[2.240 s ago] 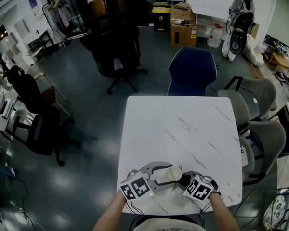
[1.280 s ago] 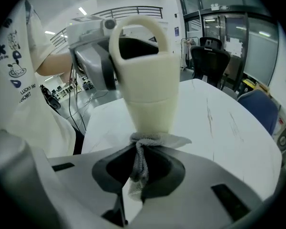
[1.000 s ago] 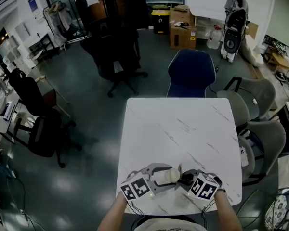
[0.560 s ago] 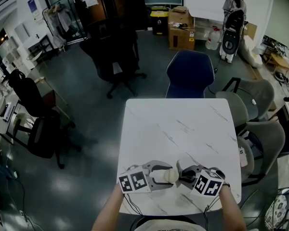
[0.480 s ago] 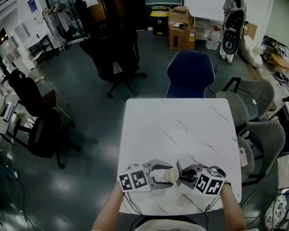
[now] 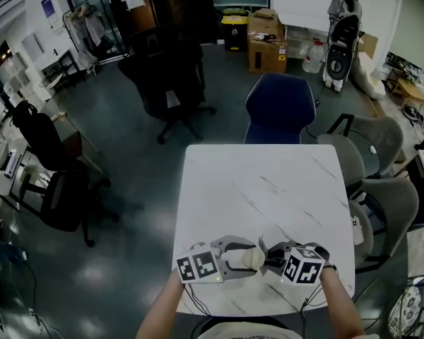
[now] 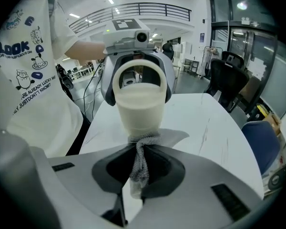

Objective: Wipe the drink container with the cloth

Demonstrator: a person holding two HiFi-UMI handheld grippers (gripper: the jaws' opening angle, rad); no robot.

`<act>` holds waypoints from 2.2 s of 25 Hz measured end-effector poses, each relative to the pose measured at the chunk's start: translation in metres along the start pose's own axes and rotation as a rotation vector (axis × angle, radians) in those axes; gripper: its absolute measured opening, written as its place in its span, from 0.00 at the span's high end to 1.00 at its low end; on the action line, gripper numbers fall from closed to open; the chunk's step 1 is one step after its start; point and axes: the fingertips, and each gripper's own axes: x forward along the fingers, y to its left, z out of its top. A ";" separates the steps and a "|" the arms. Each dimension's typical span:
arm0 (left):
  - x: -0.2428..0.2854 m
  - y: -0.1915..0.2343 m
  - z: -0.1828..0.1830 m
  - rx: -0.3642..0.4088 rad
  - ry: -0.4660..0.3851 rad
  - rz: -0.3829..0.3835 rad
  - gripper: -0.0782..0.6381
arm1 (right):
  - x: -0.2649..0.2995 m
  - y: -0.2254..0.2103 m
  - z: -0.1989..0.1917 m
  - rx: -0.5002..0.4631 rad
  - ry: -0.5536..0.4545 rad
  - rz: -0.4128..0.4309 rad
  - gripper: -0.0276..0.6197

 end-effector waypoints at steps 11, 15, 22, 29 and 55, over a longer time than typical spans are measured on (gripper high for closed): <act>-0.001 0.001 0.001 -0.039 -0.087 0.053 0.50 | 0.045 0.008 -0.027 0.141 0.011 -0.027 0.89; -0.001 0.001 0.002 -0.055 -0.109 0.074 0.50 | 0.058 0.009 -0.037 0.220 0.001 -0.059 0.89; 0.002 0.002 -0.002 -0.060 -0.118 0.139 0.50 | 0.078 0.014 -0.047 0.310 -0.004 -0.147 0.88; -0.001 0.003 -0.006 -0.092 -0.119 0.233 0.50 | 0.069 0.013 -0.042 0.395 -0.063 -0.222 0.89; -0.051 -0.036 0.014 -0.208 -0.308 0.649 0.50 | -0.058 0.023 0.020 0.463 -0.411 -0.556 0.89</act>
